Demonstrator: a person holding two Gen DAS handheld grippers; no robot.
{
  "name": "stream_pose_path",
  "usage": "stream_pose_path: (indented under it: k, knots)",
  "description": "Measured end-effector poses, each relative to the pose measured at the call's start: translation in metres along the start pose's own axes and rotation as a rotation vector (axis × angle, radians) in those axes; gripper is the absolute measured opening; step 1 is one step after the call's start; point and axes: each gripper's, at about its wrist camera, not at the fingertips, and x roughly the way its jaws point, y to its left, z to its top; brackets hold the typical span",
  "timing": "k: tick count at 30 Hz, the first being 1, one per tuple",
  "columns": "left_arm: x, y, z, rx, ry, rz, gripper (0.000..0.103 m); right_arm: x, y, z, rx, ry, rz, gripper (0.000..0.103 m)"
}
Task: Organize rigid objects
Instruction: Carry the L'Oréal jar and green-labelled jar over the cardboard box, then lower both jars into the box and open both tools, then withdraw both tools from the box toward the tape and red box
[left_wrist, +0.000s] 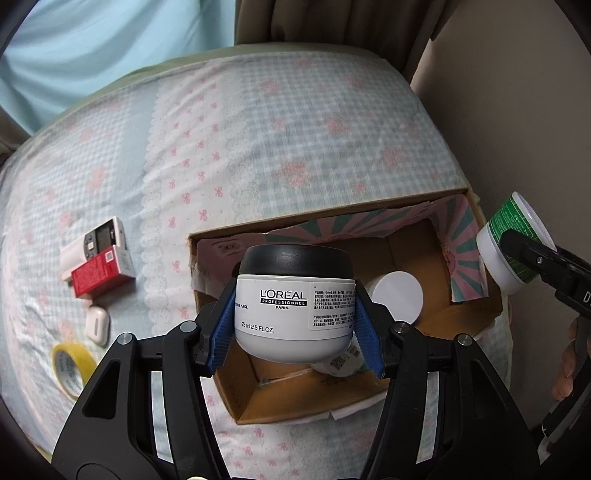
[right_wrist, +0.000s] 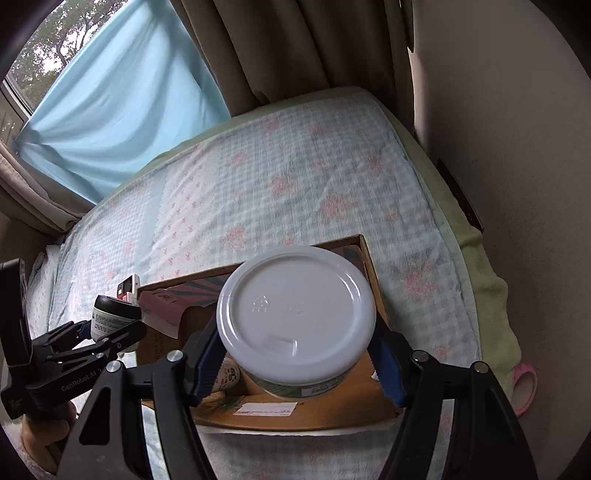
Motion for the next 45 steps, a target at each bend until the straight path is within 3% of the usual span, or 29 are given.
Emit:
stream_pose_path:
  k: [6, 16, 21, 22, 23, 24, 25, 45]
  knots:
    - [0.041, -0.001, 0.01, 0.065, 0.065, 0.004, 0.054, 0.039, 0.0, 0.001, -0.065, 0.026, -0.035, 0.066]
    - [0.066, 0.002, 0.012, 0.092, 0.095, 0.021, 0.054, 0.065, -0.002, 0.005, -0.066, 0.068, -0.027, 0.066]
    - [0.071, 0.009, 0.013, 0.046, 0.116, -0.036, 0.055, 0.075, 0.003, 0.005, -0.102, 0.085, -0.075, 0.067]
    - [0.07, 0.009, 0.014, 0.042, 0.116, -0.047, 0.064, 0.076, 0.003, 0.005, -0.102, 0.089, -0.075, 0.069]
    - [0.068, 0.009, 0.015, 0.041, 0.11, -0.044, 0.09, 0.075, 0.003, 0.006, -0.095, 0.071, -0.062, 0.078]
    - [0.064, 0.007, 0.015, 0.043, 0.096, -0.039, 0.103, 0.07, 0.003, 0.007, -0.088, 0.036, -0.051, 0.089]
    - [0.06, 0.005, 0.016, 0.046, 0.072, -0.04, 0.103, 0.064, 0.004, 0.008, -0.093, 0.001, -0.053, 0.103]
    - [-0.007, 0.007, -0.005, 0.036, -0.016, -0.005, 0.103, 0.015, 0.02, 0.002, -0.125, -0.062, -0.062, 0.103]
